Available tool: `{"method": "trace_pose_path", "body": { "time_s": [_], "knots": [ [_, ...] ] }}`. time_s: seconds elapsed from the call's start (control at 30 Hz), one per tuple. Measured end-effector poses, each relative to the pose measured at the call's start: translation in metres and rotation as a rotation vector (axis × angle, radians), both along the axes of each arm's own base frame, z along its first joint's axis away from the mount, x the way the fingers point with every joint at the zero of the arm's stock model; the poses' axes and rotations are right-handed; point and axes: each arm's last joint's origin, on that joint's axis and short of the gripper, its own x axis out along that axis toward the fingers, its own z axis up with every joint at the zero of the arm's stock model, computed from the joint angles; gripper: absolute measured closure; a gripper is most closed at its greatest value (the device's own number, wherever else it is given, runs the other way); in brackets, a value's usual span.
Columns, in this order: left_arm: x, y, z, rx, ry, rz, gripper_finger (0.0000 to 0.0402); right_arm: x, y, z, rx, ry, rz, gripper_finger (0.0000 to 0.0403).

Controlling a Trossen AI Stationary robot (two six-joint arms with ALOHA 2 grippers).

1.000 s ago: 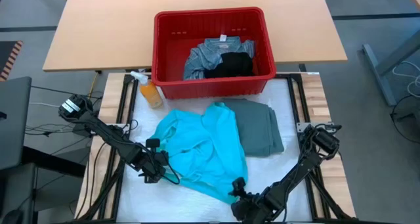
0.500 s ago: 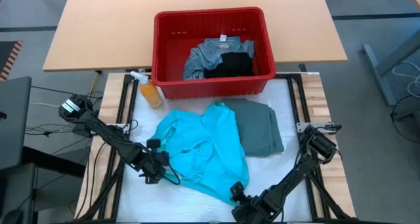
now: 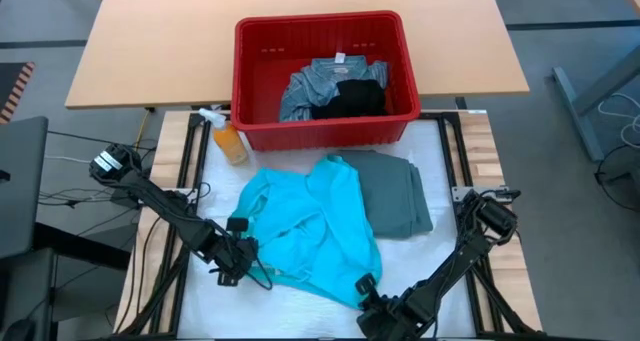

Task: Fold Laundry from Bin
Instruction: Remove the light blue shorts from the red bin on the table, then fold the light blue shorts

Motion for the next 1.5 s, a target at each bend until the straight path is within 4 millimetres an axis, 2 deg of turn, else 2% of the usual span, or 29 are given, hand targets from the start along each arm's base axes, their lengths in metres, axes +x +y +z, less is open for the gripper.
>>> {"method": "trace_pose_path", "body": {
  "time_s": [0.3,0.43,0.53,0.63,0.83,1.0,1.1,1.23,1.33,1.5],
  "knots": [
    [-0.006,-0.013,-0.004,-0.02,-0.046,-0.113,0.0227,0.001,-0.005,0.0,0.021,0.026,-0.023,0.0381],
    [-0.005,-0.016,0.009,0.001,-0.019,-0.166,0.018,0.001,-0.006,0.0,0.01,0.035,-0.023,0.0371],
    [-0.002,-0.018,0.024,0.024,-0.012,-0.206,0.0161,0.003,-0.008,-0.001,0.009,0.036,-0.026,0.037],
    [-0.002,-0.022,0.032,0.027,-0.019,-0.225,0.0156,0.004,-0.01,-0.001,0.013,0.036,-0.038,0.0375],
    [-0.019,-0.037,0.026,0.05,0.029,-0.279,0.0156,0.006,-0.011,-0.001,0.032,0.034,-0.072,0.037],
    [-0.03,-0.049,0.025,0.13,-0.038,-0.277,0.0156,0.006,-0.012,-0.001,0.03,0.034,-0.07,0.0372],
    [-0.035,-0.058,0.014,0.188,-0.04,-0.306,0.0156,0.008,-0.013,-0.001,0.03,0.034,-0.076,0.0374],
    [-0.039,-0.072,-0.015,0.274,0.028,-0.359,0.0156,0.008,-0.013,-0.001,0.04,0.033,-0.09,0.0371],
    [-0.037,-0.081,-0.031,0.317,0.015,-0.365,0.0156,0.008,-0.013,-0.001,0.043,0.032,-0.095,0.0373],
    [-0.037,-0.088,-0.034,0.368,-0.04,-0.319,0.0167,0.008,-0.013,-0.001,0.047,0.03,-0.097,0.0372]
  ]
}}
